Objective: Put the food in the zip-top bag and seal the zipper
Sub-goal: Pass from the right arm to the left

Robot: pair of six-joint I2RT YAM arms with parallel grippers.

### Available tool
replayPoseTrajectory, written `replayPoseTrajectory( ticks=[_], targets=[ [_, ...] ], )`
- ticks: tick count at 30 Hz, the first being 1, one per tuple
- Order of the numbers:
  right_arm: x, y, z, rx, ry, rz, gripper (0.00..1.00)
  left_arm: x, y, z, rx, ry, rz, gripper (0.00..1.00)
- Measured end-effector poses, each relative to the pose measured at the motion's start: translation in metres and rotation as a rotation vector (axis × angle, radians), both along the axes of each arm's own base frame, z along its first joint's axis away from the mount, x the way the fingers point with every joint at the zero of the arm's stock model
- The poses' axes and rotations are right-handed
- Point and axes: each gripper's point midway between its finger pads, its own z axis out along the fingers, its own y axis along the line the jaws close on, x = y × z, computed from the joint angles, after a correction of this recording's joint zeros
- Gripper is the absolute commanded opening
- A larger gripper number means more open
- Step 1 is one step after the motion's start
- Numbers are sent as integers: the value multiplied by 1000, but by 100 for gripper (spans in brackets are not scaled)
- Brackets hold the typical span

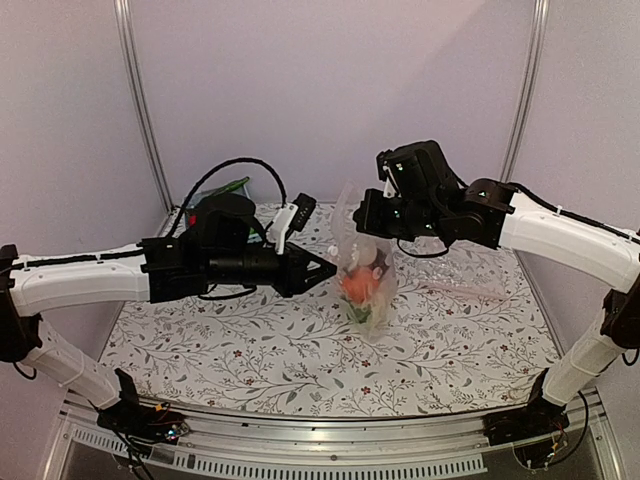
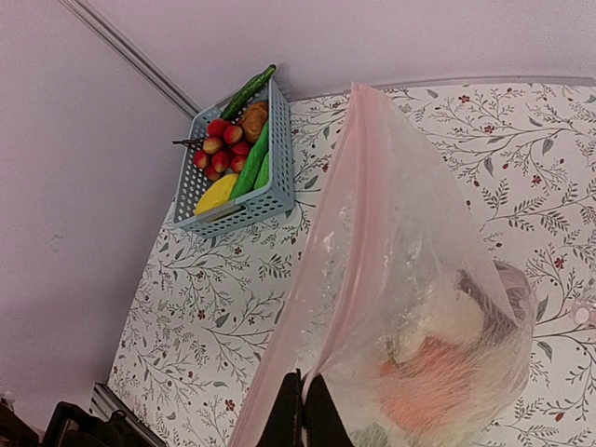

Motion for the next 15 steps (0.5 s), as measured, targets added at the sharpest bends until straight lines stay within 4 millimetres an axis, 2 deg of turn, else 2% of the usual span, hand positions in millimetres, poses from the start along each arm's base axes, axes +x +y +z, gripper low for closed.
replayPoseTrajectory(
  ticks=[11,15],
  targets=[
    [0,0,0,1,0,1,0,6,-4,-4,13,1,16,18],
    [0,0,0,1,0,1,0,8,-4,-2,13,-5,25,8]
  ],
)
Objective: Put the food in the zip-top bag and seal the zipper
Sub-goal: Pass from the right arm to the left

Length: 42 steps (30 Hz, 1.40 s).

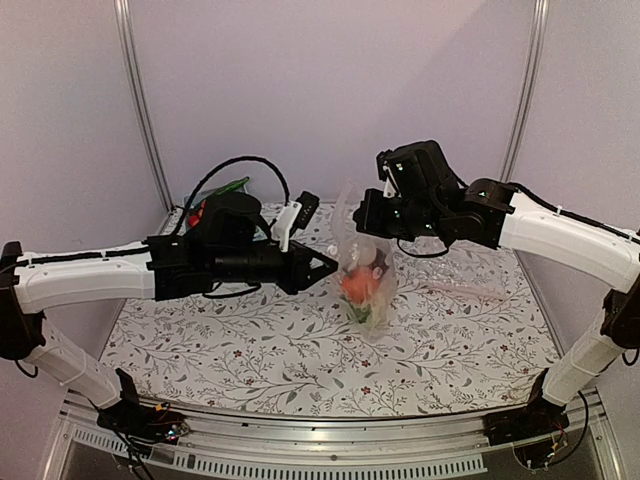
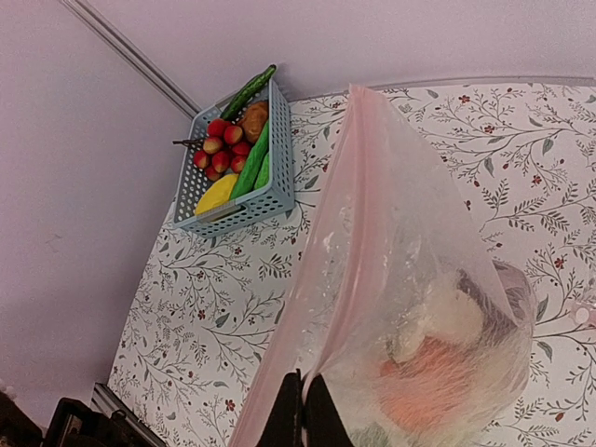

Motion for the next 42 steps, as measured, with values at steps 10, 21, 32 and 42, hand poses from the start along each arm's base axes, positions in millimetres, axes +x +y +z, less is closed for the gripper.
replayPoseTrajectory(
  ticks=[10,21,32,42],
  targets=[
    [1,-1,0,1,2,-2,16,1,1,1,18,-19,-1,0],
    [-9,-31,34,-18,-96,38,61,-10,4,45,156,-204,-184,0],
    [-72,-11,69,-27,-235,501,75,-42,21,34,284,-290,-463,0],
    [-136,29,80,84,-269,991,75,-69,36,50,230,-326,-555,0]
  ],
)
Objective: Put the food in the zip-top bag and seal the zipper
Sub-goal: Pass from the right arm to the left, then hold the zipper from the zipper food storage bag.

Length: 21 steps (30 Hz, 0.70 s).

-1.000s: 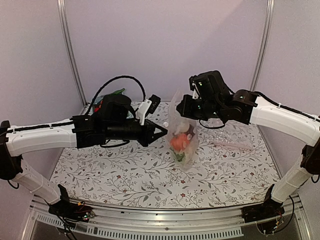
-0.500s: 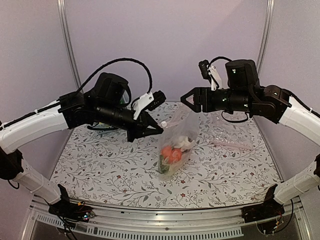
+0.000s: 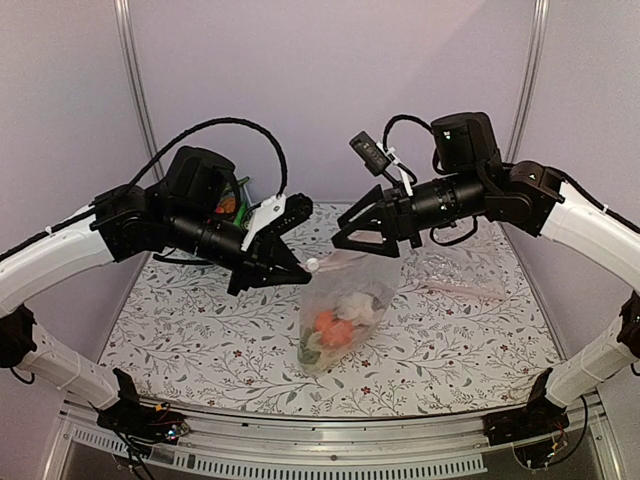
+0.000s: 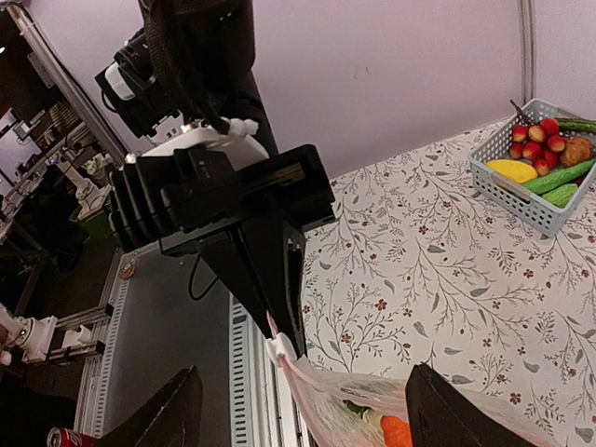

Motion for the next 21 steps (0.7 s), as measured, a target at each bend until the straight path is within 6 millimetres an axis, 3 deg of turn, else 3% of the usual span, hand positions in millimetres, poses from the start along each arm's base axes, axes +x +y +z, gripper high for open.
replayPoseTrajectory(
  ticks=[6,14,21],
  targets=[
    [-15,19,-3,17,11,154,71,-6,1,0,-8,16,-27,0],
    [-31,35,-23,-12,29,278,66,-10,1,1,-22,34,-54,0],
    [-36,39,-35,-33,36,318,48,-9,4,0,-31,61,-62,0]
  ],
)
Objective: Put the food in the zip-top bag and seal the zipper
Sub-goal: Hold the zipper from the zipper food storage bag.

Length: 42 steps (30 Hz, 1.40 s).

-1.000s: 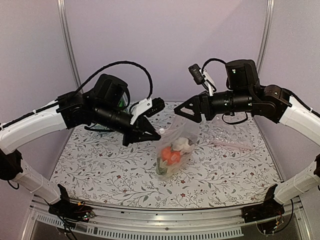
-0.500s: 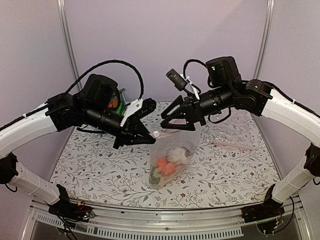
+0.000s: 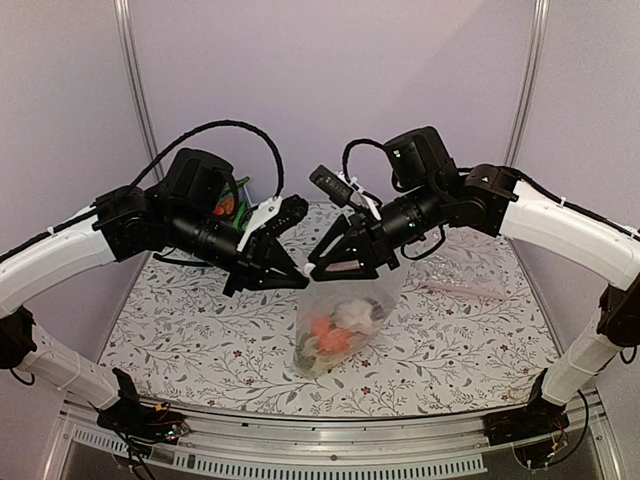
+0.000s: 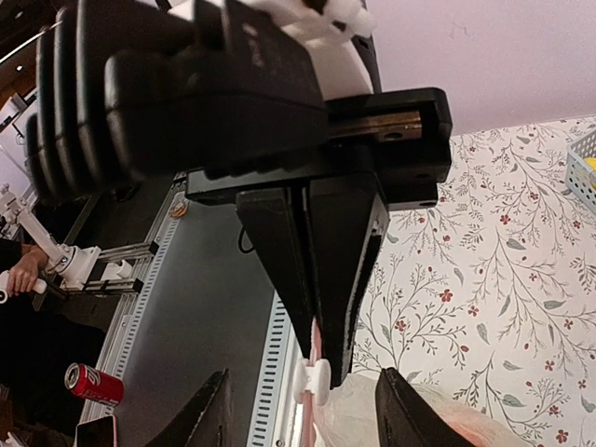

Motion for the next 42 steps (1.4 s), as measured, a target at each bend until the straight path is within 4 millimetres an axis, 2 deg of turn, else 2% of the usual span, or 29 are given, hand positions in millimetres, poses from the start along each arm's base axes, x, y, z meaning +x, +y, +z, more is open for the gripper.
replayPoseTrajectory(
  ticks=[4,7,15,27,28,30,32,37,42],
  targets=[
    [0,0,-2,-5,-3,4,42,0,1,0,-4,8,-3,0],
    [0,0,-2,-4,-7,6,34,1,1,1,-7,14,-3,0],
    [0,1,-3,-7,-3,5,23,2,2,2,-14,24,-3,0],
    [1,8,-13,-27,30,5,21,4,1,2,-18,28,5,0],
    [1,9,-13,-27,31,4,23,4,1,2,-18,28,5,0],
    [1,9,-12,-23,37,2,33,4,1,2,-19,28,5,0],
    [1,10,-10,-16,44,4,36,4,1,2,-20,27,5,0],
    [0,12,-4,4,55,9,29,5,1,3,-22,24,5,0],
    [1,13,-3,4,66,0,18,4,1,3,-24,25,2,0]
  ],
)
